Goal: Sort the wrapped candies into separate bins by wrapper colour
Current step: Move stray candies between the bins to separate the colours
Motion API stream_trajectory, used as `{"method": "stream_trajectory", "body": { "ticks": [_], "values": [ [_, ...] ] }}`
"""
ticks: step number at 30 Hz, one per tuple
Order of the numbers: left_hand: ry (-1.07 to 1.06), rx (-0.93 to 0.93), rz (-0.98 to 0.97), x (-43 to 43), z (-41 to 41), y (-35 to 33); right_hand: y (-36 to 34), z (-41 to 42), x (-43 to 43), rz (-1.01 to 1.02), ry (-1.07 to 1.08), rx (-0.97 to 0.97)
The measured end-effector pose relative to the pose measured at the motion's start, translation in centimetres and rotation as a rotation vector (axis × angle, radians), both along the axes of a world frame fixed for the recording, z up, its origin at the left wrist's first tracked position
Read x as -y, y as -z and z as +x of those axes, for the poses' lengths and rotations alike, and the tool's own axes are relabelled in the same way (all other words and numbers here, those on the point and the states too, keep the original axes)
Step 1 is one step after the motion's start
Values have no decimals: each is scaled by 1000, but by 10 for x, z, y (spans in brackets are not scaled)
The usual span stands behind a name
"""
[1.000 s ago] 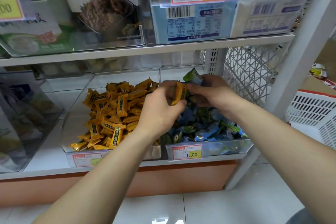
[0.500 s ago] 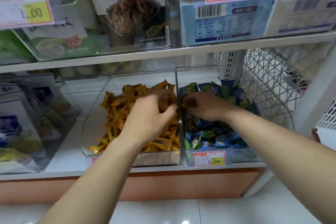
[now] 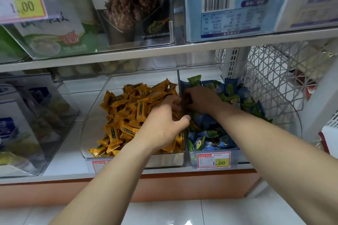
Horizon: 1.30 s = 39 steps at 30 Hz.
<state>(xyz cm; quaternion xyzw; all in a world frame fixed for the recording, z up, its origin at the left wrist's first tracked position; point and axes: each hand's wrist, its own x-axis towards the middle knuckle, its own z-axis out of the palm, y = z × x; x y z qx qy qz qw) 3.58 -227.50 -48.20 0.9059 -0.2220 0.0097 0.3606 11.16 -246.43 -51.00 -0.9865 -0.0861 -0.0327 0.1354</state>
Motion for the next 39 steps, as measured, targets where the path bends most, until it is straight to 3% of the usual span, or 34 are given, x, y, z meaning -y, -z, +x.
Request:
{"method": "stream_trajectory", "body": {
  "ticks": [6, 9, 12, 14, 16, 21, 23, 26, 30, 35, 39],
  "values": [
    [-19, -30, -12, -1, -2, -1, -3, -14, 10, 27, 32, 75],
    [-40, 3, 9, -2, -2, -3, -20, -34, 14, 271, 42, 83],
    [-62, 225, 91, 4, -5, -10, -45, -66, 19, 557, 77, 68],
    [-8, 373, 124, 11, -9, -17, -58, -90, 21, 857, 68, 4],
    [54, 432, 106, 17, -13, -22, -67, -107, 22, 1099, 16, -48],
    [-89, 338, -25, 7, -7, -30, -63, -107, 14, 1219, 59, -86],
    [-214, 268, -36, -6, 1, -31, -52, -98, 10, 1061, 92, -65],
    [-327, 236, 67, -26, 9, -28, -29, -84, 8, 504, -80, -136],
    [-328, 149, 256, -34, 12, -21, -12, -68, 15, 29, -178, -224],
    [-302, 160, 264, -32, 13, -15, -3, -51, 21, -52, -166, -289],
    [-278, 158, 230, -33, 14, -10, 1, -49, 20, -9, -161, -213]
  ]
}}
